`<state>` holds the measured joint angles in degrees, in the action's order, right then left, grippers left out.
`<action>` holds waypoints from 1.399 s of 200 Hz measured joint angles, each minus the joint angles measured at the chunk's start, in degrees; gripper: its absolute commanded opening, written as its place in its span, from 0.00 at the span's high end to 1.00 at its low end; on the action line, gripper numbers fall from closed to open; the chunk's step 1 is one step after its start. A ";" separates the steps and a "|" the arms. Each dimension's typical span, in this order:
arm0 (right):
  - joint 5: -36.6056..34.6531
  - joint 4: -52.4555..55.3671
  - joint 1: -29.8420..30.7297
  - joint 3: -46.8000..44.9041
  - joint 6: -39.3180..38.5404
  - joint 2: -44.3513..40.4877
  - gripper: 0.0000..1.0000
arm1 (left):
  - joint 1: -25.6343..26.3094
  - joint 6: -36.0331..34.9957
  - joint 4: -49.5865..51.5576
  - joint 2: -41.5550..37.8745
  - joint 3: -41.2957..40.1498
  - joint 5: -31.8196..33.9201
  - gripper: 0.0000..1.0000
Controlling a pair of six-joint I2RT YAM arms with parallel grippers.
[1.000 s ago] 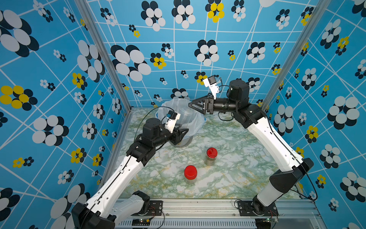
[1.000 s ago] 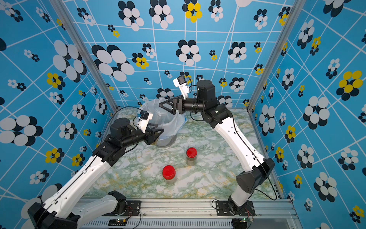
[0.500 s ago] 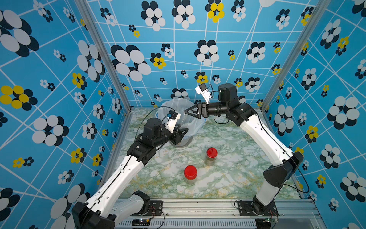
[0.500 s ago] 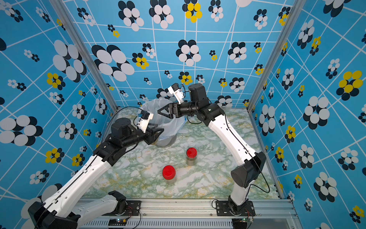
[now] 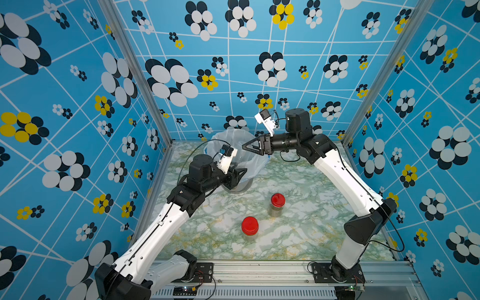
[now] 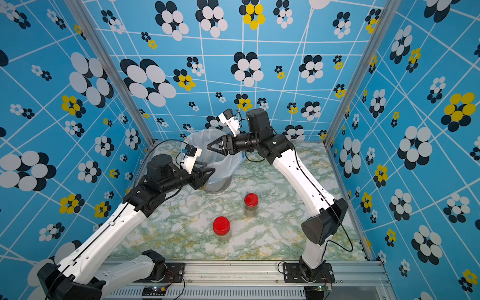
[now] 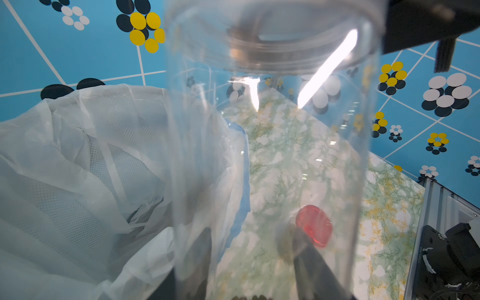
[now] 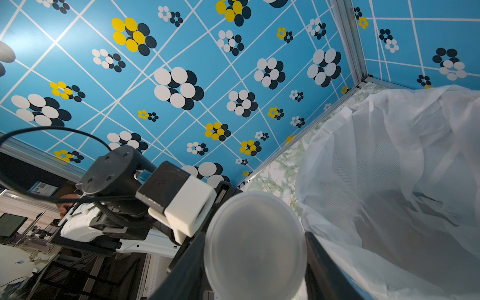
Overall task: Empty moldy mung beans from jars
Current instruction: Unscrew the lid from the jar.
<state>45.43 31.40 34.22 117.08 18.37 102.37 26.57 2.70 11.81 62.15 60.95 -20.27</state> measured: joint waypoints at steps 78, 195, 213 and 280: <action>1.44 -2.29 0.15 0.31 -2.99 0.13 1.00 | -3.65 3.72 -3.52 0.00 -0.59 -7.98 0.85; 9.49 -4.22 -0.70 -0.48 -16.00 -0.50 1.00 | -9.81 14.45 -13.46 3.21 -1.64 -33.11 0.83; 11.63 -2.19 -1.07 -0.35 -21.51 -0.98 1.00 | -9.92 16.76 -16.46 4.76 -1.66 -37.81 0.83; 19.91 13.60 -0.83 -0.76 -40.30 -1.75 0.90 | -12.57 23.21 -22.71 6.84 0.74 -38.99 0.84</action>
<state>65.34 44.99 33.39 116.31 -21.93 100.62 14.00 25.91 -10.90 68.99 61.69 -59.27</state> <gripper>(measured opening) 0.355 0.508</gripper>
